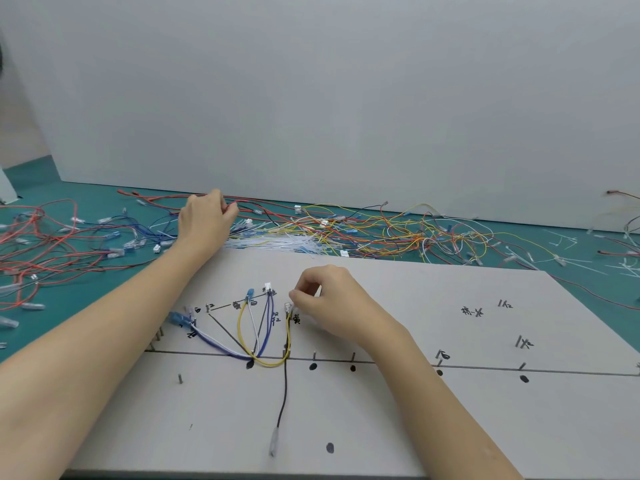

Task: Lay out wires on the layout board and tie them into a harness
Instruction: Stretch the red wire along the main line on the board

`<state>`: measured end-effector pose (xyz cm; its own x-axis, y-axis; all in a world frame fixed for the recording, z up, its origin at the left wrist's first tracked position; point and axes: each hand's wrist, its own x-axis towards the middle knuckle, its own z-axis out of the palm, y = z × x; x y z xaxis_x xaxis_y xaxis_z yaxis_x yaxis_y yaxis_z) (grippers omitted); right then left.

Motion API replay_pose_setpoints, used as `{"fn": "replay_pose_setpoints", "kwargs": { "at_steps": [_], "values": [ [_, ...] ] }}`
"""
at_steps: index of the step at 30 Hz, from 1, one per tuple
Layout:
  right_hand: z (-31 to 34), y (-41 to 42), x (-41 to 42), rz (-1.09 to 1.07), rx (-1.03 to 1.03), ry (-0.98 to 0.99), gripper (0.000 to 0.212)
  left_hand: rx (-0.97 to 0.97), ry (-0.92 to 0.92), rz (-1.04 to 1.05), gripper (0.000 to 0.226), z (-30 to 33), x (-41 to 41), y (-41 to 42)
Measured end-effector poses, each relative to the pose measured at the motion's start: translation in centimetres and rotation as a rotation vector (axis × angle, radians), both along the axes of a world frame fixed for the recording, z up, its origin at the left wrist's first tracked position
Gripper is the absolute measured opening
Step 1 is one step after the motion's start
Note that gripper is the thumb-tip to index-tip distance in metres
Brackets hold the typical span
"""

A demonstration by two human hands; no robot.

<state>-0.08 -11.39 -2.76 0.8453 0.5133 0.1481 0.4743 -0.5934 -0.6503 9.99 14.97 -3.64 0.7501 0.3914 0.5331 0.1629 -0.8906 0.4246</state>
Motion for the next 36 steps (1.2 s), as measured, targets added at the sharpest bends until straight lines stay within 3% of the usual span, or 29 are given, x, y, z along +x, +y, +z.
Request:
{"fn": "replay_pose_setpoints", "kwargs": {
  "at_steps": [6, 15, 19, 26, 31, 33, 36],
  "values": [
    [-0.1, 0.0, 0.1, 0.000, 0.003, -0.003, 0.016, -0.032, 0.056, -0.109, 0.033, 0.3, 0.6, 0.0],
    [-0.2, 0.1, 0.2, -0.001, 0.002, -0.002, 0.016, -0.542, 0.062, -0.233, 0.015, 0.7, 0.9, -0.8],
    [-0.2, 0.1, 0.3, -0.003, 0.006, 0.002, 0.016, -0.617, -0.012, -0.188, 0.031, 0.8, 0.8, -1.0],
    [-0.3, 0.1, 0.3, 0.000, 0.004, -0.004, 0.016, -0.306, -0.082, 0.025, 0.035, 1.3, -0.2, -0.1],
    [-0.2, 0.0, 0.3, 0.001, 0.003, 0.000, 0.016, -0.149, 0.035, -0.015, 0.043, 1.8, -0.7, -0.3],
    [-0.2, 0.0, 0.2, 0.001, 0.002, 0.000, 0.016, -0.246, 0.108, -0.108, 0.047, 2.1, -0.7, -0.6],
    [-0.1, 0.0, 0.2, 0.002, 0.006, 0.003, 0.016, -0.605, 0.148, -0.207, 0.041, 2.5, -0.5, -0.8]
  ]
}}
